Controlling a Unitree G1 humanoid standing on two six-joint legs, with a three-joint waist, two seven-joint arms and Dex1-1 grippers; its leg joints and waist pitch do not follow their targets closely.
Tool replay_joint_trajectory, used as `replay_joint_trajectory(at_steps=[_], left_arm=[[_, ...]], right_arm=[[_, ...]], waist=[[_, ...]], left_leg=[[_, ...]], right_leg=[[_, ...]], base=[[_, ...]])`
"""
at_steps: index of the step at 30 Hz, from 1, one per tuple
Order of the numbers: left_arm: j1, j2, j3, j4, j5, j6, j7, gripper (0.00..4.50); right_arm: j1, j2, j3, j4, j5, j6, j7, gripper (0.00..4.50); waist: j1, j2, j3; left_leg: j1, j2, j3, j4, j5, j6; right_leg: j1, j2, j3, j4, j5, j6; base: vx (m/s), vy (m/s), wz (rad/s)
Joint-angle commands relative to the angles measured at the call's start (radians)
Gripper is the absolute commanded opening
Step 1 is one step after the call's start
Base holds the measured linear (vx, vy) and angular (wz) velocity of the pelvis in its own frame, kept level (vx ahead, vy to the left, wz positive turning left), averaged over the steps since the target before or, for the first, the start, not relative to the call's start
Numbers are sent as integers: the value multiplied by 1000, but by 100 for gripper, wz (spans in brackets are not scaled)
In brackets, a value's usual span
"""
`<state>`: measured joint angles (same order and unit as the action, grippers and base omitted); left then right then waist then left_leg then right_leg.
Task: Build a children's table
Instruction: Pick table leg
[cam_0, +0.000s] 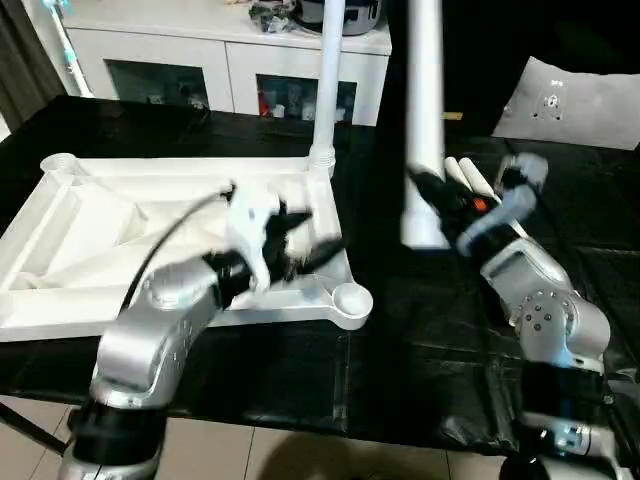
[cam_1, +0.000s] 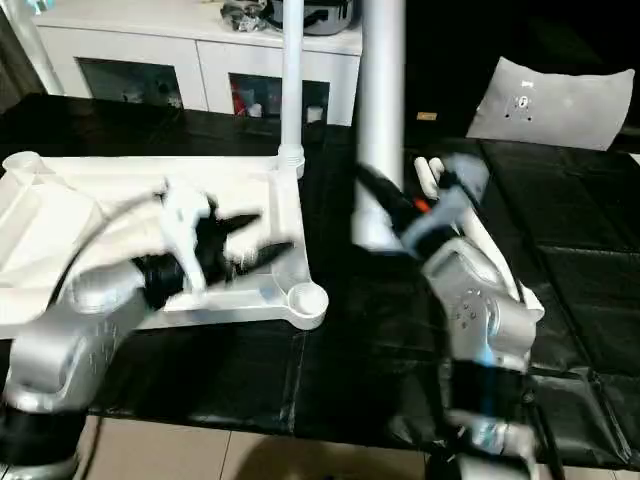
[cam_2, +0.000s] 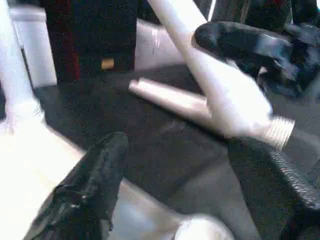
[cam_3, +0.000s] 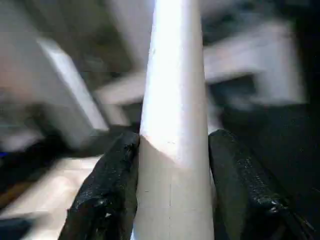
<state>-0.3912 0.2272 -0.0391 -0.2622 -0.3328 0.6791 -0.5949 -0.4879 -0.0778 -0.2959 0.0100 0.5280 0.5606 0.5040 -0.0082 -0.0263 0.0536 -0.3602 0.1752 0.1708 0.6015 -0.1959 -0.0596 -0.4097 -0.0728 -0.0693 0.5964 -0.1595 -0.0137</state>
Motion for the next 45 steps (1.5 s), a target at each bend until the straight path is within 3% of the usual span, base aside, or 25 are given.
replay_joint_trajectory(at_steps=[1, 4, 8, 12, 13, 14, 15, 17, 18, 20, 23, 30, 34, 38, 41, 42, 45], left_arm=[[-31, -27, 62, -10, -73, 42, 24, 393], [-58, -65, 119, -10, -138, 56, 46, 424], [-84, -97, 163, -8, -210, 81, 62, 426], [-94, -112, 167, -9, -242, 114, 65, 424], [-97, -116, 165, -10, -249, 126, 69, 439], [-97, -116, 165, -10, -249, 126, 69, 446], [-104, -127, 167, -13, -262, 140, 85, 446], [-108, -136, 170, -11, -264, 138, 96, 450], [-112, -145, 177, -8, -275, 139, 105, 450], [-125, -162, 197, -2, -312, 147, 131, 450], [-135, -180, 218, 1, -342, 151, 144, 450], [-176, -235, 305, 22, -474, 174, 202, 450], [-189, -231, 305, 51, -479, 197, 221, 450], [-206, -220, 262, 98, -424, 190, 230, 450], [-222, -229, 269, 114, -452, 168, 212, 450], [-223, -230, 271, 112, -463, 163, 204, 420], [-224, -235, 276, 99, -502, 141, 167, 407]], right_arm=[[28, 0, 10, -60, 81, 21, 62, 180], [50, 2, 29, -92, 119, 35, 96, 180], [67, 7, 46, -123, 139, 57, 122, 180], [80, 13, 63, -143, 173, 80, 131, 180], [83, 13, 69, -144, 183, 83, 131, 180], [83, 13, 69, -144, 183, 83, 131, 180], [88, 11, 79, -145, 205, 92, 139, 180], [90, 11, 84, -145, 214, 97, 147, 180], [92, 10, 88, -149, 219, 103, 156, 180], [99, 6, 97, -161, 231, 116, 172, 180], [105, 3, 103, -168, 238, 120, 179, 180], [128, -13, 122, -185, 264, 121, 203, 180], [141, -25, 145, -202, 262, 117, 223, 180], [163, -43, 186, -219, 235, 96, 247, 180], [177, -45, 199, -225, 236, 93, 257, 180], [179, -45, 200, -225, 237, 92, 257, 180], [192, -49, 202, -225, 240, 87, 258, 180]], waist=[[9, 11, -62], [20, 10, -63], [25, 11, -62], [30, 9, -63], [33, 4, -63], [33, 5, -63], [36, -1, -62], [40, 3, -62], [41, -2, -61], [44, 1, -62], [46, -2, -61], [52, -2, -65], [53, -1, -63], [55, 5, -63], [56, 3, -64], [57, 7, -64], [59, 10, -64]], left_leg=[[3, 41, -12, -71, -229, 28], [2, 40, -11, -70, -217, 23], [2, 39, -13, -72, -227, 16], [-1, 39, -13, -73, -210, 19], [-2, 40, -14, -74, -204, 19], [-2, 39, -14, -73, -203, 18], [-1, 39, -12, -73, -201, 21], [0, 40, -13, -73, -200, 20], [-2, 40, -13, -74, -198, 20], [-3, 40, -13, -73, -192, 19], [-6, 40, -13, -73, -188, 18], [-10, 37, -13, -69, -155, 26], [-9, 36, -12, -69, -159, 29], [-7, 38, -15, -72, -162, 26], [-8, 38, -16, -72, -169, 21], [-7, 39, -16, -71, -169, 21], [-7, 38, -15, -71, -170, 20]], right_leg=[[51, -53, 42, -77, -333, -166], [53, -54, 43, -79, -331, -166], [51, -53, 42, -82, -361, -151], [52, -54, 43, -83, -356, -137], [53, -56, 42, -82, -362, -133], [53, -56, 42, -82, -365, -132], [51, -56, 43, -85, -376, -125], [51, -56, 43, -85, -381, -123], [50, -55, 42, -86, -385, -118], [52, -57, 42, -85, -380, -117], [51, -58, 41, -87, -397, -107], [54, -57, 40, -84, -357, -106], [52, -54, 39, -89, -376, -92], [53, -54, 39, -90, -374, -78], [54, -57, 39, -89, -367, -89], [54, -58, 39, -89, -354, -99], [55, -57, 40, -86, -324, -122]], base=[[0, 0, 0], [0, 0, 0], [0, 0, 0], [0, 0, 0], [0, 0, 0], [0, 0, 0], [0, 0, 0], [0, 0, 0], [0, 0, 0], [0, 0, 0], [0, 0, 0], [0, 0, 0], [0, 0, 0], [0, 0, 0], [0, 0, 0], [0, 0, 0], [0, 0, 0]])
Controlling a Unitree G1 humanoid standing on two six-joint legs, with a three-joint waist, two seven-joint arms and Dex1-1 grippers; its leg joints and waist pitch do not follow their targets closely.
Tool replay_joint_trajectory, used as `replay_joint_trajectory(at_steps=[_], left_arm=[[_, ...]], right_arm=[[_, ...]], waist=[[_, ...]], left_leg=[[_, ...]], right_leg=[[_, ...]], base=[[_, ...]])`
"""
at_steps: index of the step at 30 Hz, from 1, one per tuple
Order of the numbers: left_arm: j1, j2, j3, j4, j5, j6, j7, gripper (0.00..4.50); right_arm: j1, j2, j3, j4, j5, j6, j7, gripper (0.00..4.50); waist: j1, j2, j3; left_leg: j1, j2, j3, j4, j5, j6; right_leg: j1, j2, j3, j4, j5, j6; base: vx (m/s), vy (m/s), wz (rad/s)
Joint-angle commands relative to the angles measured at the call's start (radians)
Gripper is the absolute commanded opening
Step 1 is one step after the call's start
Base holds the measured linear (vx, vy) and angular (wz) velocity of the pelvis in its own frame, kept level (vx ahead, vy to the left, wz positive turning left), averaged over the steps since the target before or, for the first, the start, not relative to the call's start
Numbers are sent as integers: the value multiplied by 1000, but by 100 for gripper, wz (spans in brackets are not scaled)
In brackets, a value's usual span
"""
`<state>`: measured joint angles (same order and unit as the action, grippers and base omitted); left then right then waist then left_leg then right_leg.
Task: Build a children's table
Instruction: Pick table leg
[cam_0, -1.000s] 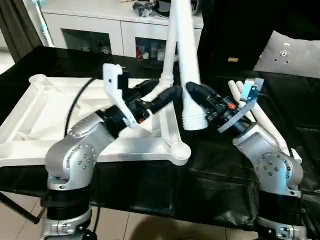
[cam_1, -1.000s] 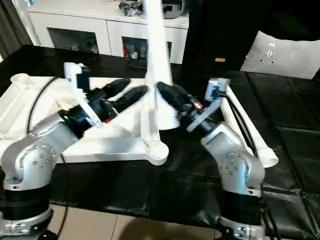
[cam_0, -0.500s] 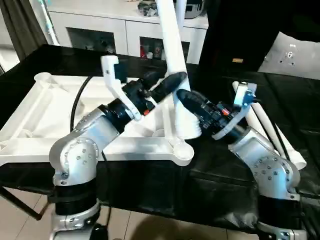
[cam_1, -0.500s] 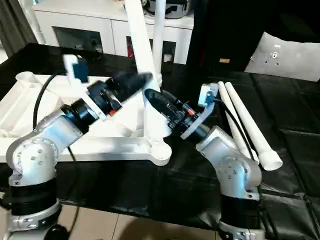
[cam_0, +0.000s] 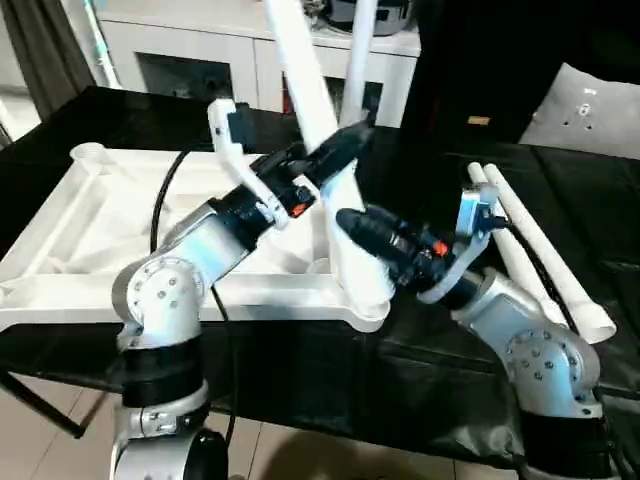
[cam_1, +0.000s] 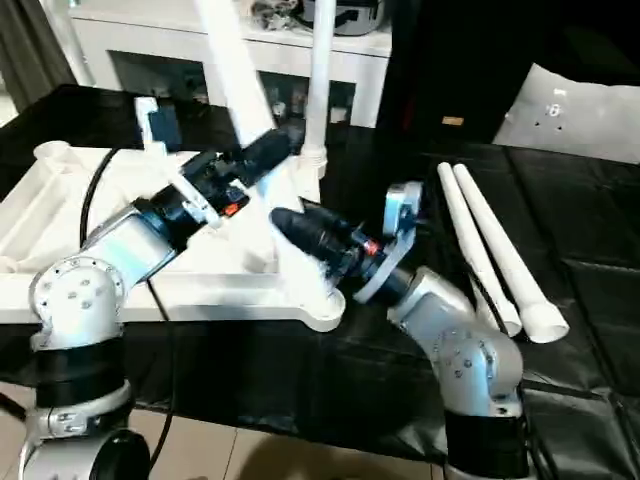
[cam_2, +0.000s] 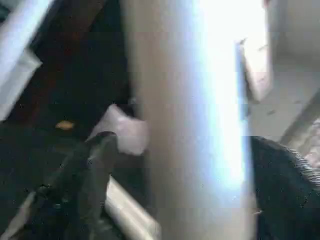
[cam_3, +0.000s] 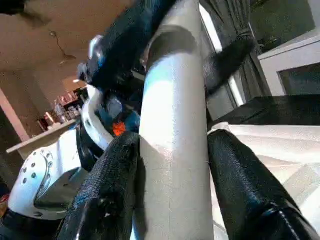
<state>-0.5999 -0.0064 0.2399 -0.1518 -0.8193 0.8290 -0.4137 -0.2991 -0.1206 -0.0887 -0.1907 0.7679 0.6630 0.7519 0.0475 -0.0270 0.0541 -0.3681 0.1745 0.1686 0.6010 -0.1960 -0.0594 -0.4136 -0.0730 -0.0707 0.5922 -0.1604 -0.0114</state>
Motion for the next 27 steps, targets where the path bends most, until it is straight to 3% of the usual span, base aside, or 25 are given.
replay_joint_trajectory(at_steps=[1, 13, 15, 21, 27], left_arm=[[-14, -1, -3, -13, -27, -5, -23, 394], [-12, -6, 38, -8, -170, 41, -43, 296], [-7, -4, 37, -10, -171, 41, -44, 281], [7, 3, 33, -18, -185, 39, -32, 231], [20, 28, 12, -26, -165, 32, -33, 192]], right_arm=[[8, -7, -4, -24, 1, -17, 11, 180], [27, -17, 6, -14, -13, -43, -6, 180], [26, -19, 9, -12, -13, -47, -7, 179], [24, -27, 16, -4, -15, -56, -8, 178], [15, -31, 25, 4, -21, -60, -6, 177]], waist=[[5, 16, -65], [3, 13, -64], [4, 15, -64], [5, 8, -63], [5, 9, -62]], left_leg=[[1, 39, -13, -71, -173, 19], [2, 40, -13, -72, -191, 15], [2, 41, -14, -73, -180, 18], [2, 41, -12, -72, -181, 19], [2, 40, -12, -72, -181, 17]], right_leg=[[60, -57, 41, -81, -317, -130], [60, -55, 41, -82, -343, -127], [60, -55, 41, -80, -323, -130], [60, -56, 41, -82, -353, -120], [58, -56, 42, -85, -383, -97]], base=[[0, 0, 0], [0, 0, 0], [0, 0, 0], [0, 0, 0], [0, 0, 0]])
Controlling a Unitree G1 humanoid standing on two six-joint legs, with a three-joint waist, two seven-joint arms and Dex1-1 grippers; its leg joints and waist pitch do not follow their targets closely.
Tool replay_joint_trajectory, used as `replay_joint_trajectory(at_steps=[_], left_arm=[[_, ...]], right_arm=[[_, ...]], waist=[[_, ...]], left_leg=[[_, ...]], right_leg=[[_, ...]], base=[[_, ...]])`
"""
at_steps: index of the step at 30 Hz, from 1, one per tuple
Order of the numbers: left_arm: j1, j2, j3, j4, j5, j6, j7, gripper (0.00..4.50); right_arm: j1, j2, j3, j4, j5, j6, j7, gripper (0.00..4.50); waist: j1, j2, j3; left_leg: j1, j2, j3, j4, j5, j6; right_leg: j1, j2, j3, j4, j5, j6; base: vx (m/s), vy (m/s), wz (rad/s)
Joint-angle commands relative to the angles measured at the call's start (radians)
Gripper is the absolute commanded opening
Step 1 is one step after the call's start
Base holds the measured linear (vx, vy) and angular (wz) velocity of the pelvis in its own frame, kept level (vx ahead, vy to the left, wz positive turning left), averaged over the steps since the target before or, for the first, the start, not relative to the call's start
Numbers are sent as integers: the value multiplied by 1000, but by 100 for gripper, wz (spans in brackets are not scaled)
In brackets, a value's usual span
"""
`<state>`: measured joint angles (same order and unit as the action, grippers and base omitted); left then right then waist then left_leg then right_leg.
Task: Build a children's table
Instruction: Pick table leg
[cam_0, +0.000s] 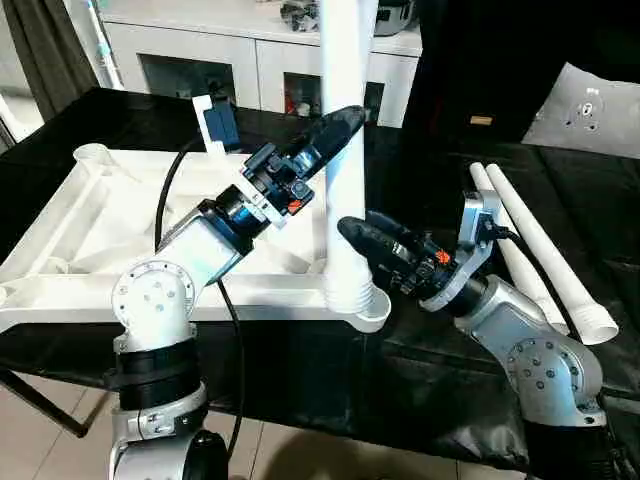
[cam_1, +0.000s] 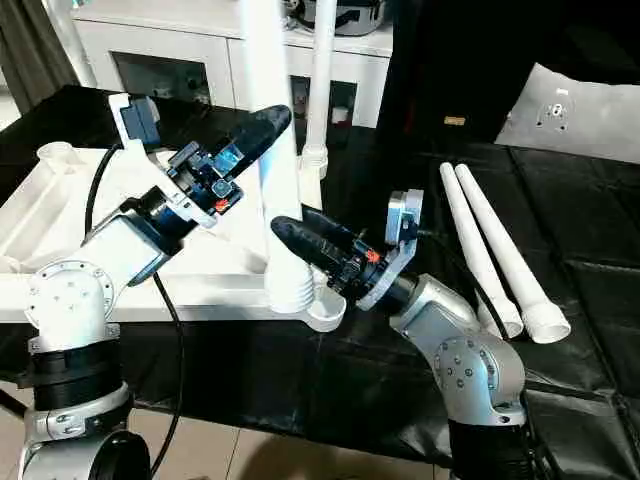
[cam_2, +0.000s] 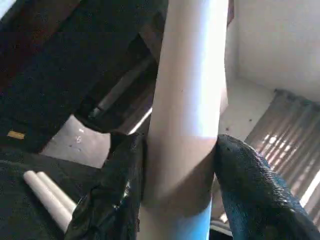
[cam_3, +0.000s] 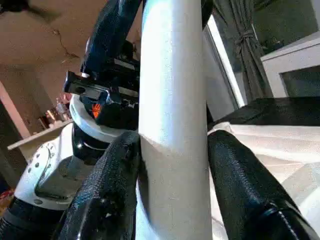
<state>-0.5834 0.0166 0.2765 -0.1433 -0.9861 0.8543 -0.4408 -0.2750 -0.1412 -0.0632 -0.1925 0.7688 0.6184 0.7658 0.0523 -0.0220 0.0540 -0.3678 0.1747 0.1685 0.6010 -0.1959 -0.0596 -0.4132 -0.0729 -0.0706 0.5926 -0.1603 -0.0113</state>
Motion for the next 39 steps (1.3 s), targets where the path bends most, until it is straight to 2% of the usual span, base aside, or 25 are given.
replay_joint_trajectory(at_steps=[1, 6, 11, 17, 18, 19, 20, 22, 25, 26, 28, 30, 34, 35, 38, 39], left_arm=[[8, 15, -39, -39, 20, -1, -16, 189], [29, 77, -127, -49, 106, -15, -59, 184], [31, 102, -159, -37, 135, -22, -58, 183], [27, 112, -129, -8, 163, -83, -52, 182], [25, 112, -122, -2, 167, -94, -48, 182], [24, 112, -119, 2, 170, -102, -47, 182], [24, 116, -120, 4, 176, -108, -47, 182], [19, 120, -121, 16, 205, -145, -36, 182], [10, 114, -111, 27, 218, -170, -20, 182], [4, 109, -105, 32, 221, -182, -13, 182], [-4, 102, -96, 40, 226, -199, -6, 182], [-8, 100, -93, 49, 242, -224, 6, 181], [-15, 96, -85, 69, 255, -248, 26, 180], [-15, 96, -85, 69, 255, -248, 26, 180], [-24, 105, -90, 82, 261, -262, 14, 180], [-26, 108, -94, 84, 266, -264, 9, 180]], right_arm=[[-10, -11, 1, 6, -22, -15, -20, 177], [-9, -30, 19, -2, -37, -15, -13, 177], [-8, -58, 43, -9, -65, -19, -1, 177], [-18, -72, 44, 4, -81, -35, -9, 174], [-21, -73, 45, 6, -88, -38, -12, 156], [-23, -74, 47, 8, -93, -40, -14, 156], [-25, -75, 49, 9, -99, -43, -17, 132], [-37, -73, 50, 20, -122, -58, -38, 129], [-48, -70, 47, 29, -134, -63, -51, 129], [-52, -71, 45, 34, -134, -63, -56, 129], [-60, -71, 43, 44, -135, -63, -65, 129], [-69, -68, 38, 55, -139, -67, -73, 164], [-81, -64, 30, 75, -159, -94, -85, 178], [-81, -64, 30, 75, -159, -94, -85, 205], [-92, -69, 19, 84, -136, -83, -78, 214], [-94, -72, 18, 85, -132, -81, -75, 237]], waist=[[1, 4, -62], [0, 5, -63], [1, 7, -62], [0, 5, -63], [-1, 5, -64], [-1, 5, -64], [0, 5, -64], [-1, 1, -65], [-3, 3, -65], [-4, -1, -65], [-3, -2, -65], [-3, -3, -66], [-3, -5, -66], [-3, -4, -67], [-2, -4, -68], [-2, -4, -67]], left_leg=[[1, 40, -12, -73, -178, 16], [2, 42, -12, -74, -172, 12], [3, 41, -12, -74, -183, 5], [1, 40, -11, -72, -173, 8], [2, 40, -11, -71, -168, 8], [2, 40, -11, -72, -168, 8], [2, 39, -11, -71, -169, 9], [3, 41, -11, -71, -168, 9], [2, 41, -11, -71, -161, 10], [2, 40, -10, -70, -160, 11], [2, 40, -9, -70, -160, 13], [1, 40, -9, -68, -152, 16], [1, 40, -8, -68, -145, 20], [2, 40, -9, -68, -144, 19], [2, 41, -9, -67, -135, 23], [2, 41, -8, -67, -132, 25]], right_leg=[[57, -57, 42, -84, -376, -98], [57, -55, 44, -80, -350, -97], [58, -56, 43, -82, -367, -95], [58, -56, 44, -81, -356, -97], [58, -55, 43, -80, -348, -98], [59, -55, 43, -79, -345, -102], [58, -55, 43, -79, -344, -104], [58, -56, 44, -78, -339, -108], [59, -56, 44, -75, -320, -117], [59, -55, 44, -75, -319, -116], [59, -57, 44, -77, -331, -114], [60, -56, 45, -76, -317, -117], [59, -56, 45, -73, -307, -119], [59, -57, 45, -72, -308, -120], [60, -57, 45, -70, -291, -128], [61, -57, 45, -69, -282, -131]], base=[[0, 0, 0], [0, 0, 0], [0, 0, 0], [0, 0, 0], [0, 0, 0], [0, 0, 0], [0, 0, 0], [0, 0, 0], [0, 0, 0], [0, 0, 0], [0, 0, 0], [0, 0, 0], [0, 0, 0], [0, 0, 0], [0, 0, 0], [0, 0, 0]])
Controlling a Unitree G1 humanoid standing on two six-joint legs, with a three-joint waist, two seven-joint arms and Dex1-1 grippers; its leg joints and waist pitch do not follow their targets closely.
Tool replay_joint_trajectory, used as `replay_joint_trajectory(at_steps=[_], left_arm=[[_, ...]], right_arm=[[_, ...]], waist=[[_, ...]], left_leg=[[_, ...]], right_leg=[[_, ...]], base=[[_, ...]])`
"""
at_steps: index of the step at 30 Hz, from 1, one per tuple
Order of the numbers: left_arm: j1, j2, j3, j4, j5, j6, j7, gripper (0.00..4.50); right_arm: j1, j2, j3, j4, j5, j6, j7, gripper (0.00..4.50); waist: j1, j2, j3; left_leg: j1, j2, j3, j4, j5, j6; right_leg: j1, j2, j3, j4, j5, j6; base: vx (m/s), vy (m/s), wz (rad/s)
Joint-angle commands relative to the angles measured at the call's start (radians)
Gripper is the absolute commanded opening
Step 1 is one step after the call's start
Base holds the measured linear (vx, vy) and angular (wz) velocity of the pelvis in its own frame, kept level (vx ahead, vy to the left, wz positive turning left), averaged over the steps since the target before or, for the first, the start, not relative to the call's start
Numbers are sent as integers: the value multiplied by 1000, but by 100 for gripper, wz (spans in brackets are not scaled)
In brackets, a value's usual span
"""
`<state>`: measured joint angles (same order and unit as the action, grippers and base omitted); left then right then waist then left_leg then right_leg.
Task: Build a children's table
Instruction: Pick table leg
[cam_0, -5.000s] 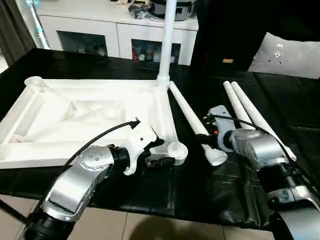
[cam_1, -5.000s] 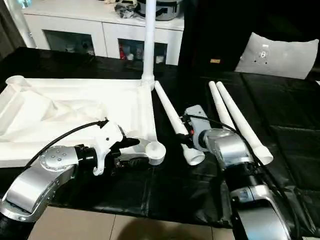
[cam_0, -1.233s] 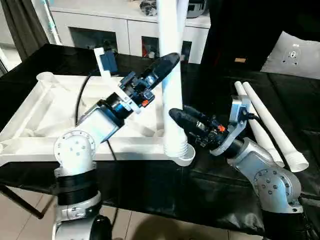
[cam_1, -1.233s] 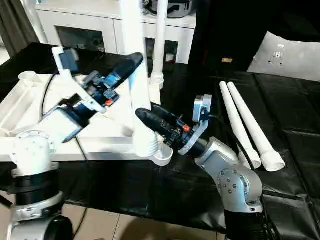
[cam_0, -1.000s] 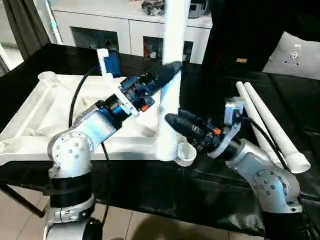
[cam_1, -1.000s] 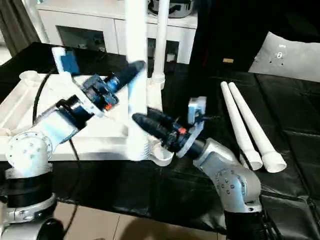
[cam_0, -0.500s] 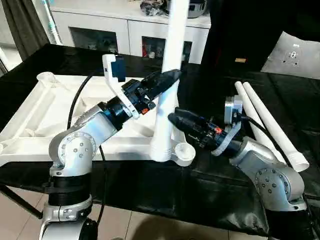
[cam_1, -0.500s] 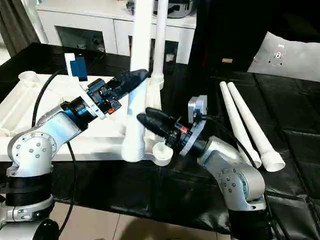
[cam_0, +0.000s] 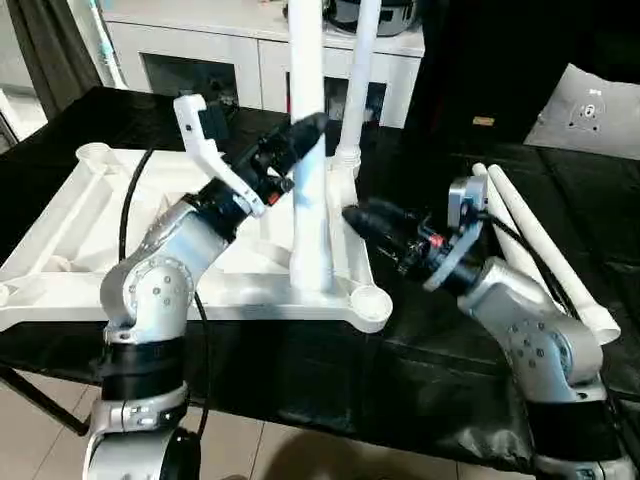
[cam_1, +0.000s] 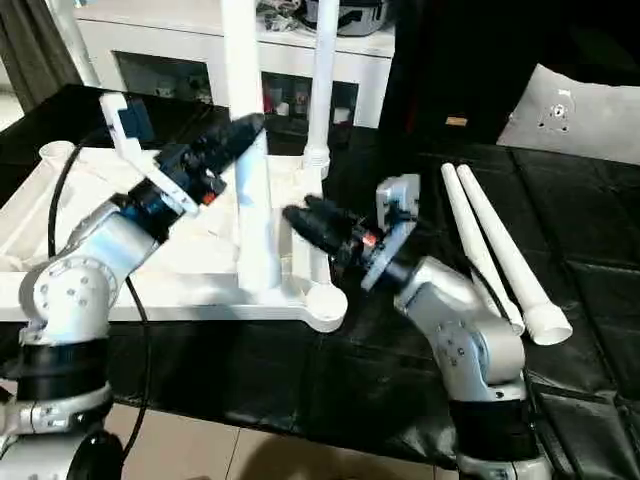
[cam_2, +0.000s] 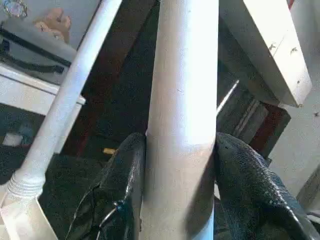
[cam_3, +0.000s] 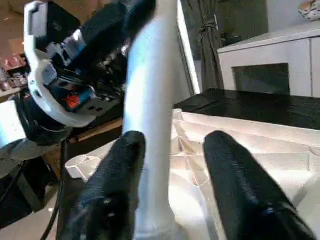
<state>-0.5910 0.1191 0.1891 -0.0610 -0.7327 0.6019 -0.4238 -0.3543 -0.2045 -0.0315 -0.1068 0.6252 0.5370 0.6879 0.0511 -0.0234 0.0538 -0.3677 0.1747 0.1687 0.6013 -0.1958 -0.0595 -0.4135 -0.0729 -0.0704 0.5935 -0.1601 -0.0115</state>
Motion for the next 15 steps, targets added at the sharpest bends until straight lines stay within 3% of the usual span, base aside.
replay_joint_trajectory(at_steps=[1, 8, 10, 15], left_arm=[[-19, 6, -8, 2, 14, -12, -9, 180], [-27, 9, -48, 8, 45, -34, -31, 180], [-26, 14, -77, -15, 48, -37, -66, 180], [-9, 18, -120, -52, 38, -36, -127, 180]], right_arm=[[-14, -9, -14, -1, 12, 1, 2, 248], [-32, -43, -10, -18, 54, 73, 39, 299], [-44, -88, 37, -26, 43, 132, 66, 314], [-76, -100, 68, 13, 31, 180, 63, 344]], waist=[[-1, -2, -67], [1, -5, -68], [3, -5, -67], [3, -10, -67]], left_leg=[[2, 41, -8, -67, -131, 27], [2, 42, -9, -67, -126, 31], [2, 41, -8, -65, -123, 33], [0, 42, -7, -65, -117, 28]], right_leg=[[61, -57, 45, -69, -277, -134], [64, -56, 45, -68, -280, -137], [64, -57, 45, -69, -283, -136], [62, -59, 46, -68, -295, -141]], base=[[0, 0, 0], [0, 0, 0], [0, 0, 0], [0, 0, 0]])
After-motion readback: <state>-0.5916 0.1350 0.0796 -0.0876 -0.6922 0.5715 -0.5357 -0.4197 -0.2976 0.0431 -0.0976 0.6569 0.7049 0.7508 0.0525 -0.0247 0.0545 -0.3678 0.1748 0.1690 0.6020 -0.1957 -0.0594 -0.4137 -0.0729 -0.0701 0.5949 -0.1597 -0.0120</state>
